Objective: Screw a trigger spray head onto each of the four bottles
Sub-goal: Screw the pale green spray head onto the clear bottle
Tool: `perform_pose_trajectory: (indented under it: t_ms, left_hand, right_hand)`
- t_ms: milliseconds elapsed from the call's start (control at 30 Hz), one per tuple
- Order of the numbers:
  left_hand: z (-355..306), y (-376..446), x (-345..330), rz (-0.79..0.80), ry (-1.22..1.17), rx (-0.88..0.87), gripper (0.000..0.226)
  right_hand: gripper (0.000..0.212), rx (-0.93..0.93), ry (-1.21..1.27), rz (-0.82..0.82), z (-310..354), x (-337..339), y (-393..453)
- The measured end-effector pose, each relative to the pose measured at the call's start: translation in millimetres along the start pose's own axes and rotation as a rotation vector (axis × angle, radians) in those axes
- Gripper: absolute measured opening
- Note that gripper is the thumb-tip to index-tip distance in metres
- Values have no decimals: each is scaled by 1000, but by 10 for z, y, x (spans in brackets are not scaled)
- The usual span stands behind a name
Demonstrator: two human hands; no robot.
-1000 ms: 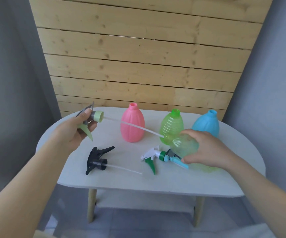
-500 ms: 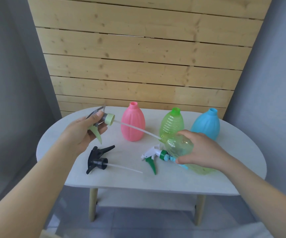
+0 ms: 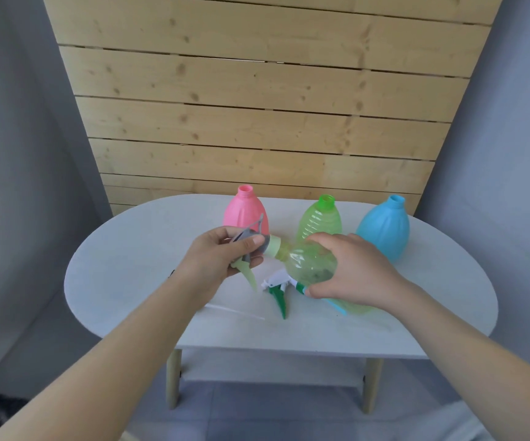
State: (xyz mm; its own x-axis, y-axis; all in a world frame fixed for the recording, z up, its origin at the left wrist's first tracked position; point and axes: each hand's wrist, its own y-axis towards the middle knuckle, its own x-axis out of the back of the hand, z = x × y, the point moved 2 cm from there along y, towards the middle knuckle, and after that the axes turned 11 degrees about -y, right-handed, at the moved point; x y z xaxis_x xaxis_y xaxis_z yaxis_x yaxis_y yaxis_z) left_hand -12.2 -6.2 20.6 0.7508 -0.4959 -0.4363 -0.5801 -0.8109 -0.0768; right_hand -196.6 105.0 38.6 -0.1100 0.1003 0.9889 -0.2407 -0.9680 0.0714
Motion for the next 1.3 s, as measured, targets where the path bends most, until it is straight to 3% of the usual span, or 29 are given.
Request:
perform_pose_trajectory:
  t_ms: [333,567,700,933,1033,1133,1200,1300]
  left_hand:
    - [-51,12,-12,151,408,-11,13]
    - [-43,-24,-113,186,576,-18,23]
    - [-15,-11,-130,269,626,-21,13]
    - [61,11,-182,433,643,21,25]
    - [80,31,-173,402,614,-15,24]
    - [54,56,-97,279,602,-25,30]
    - [9,76,-3,188,602,-12,37]
    - [-42,111,130,91,555,31,37]
  right_hand:
    - [74,56,-74,-81,20,33,-51]
    - [78,126,-81,-66,56,9,-68]
    - [80,147,-56,36,29,9,-48]
    - [71,182,212,407,-157,39,36]
    - [82,203,264,424,-194,18,58]
    - [94,129,324,292,-292,54,94]
    - [86,61,473,238,-384,72,112]
    - [69,18,847,284,-472,37,114]
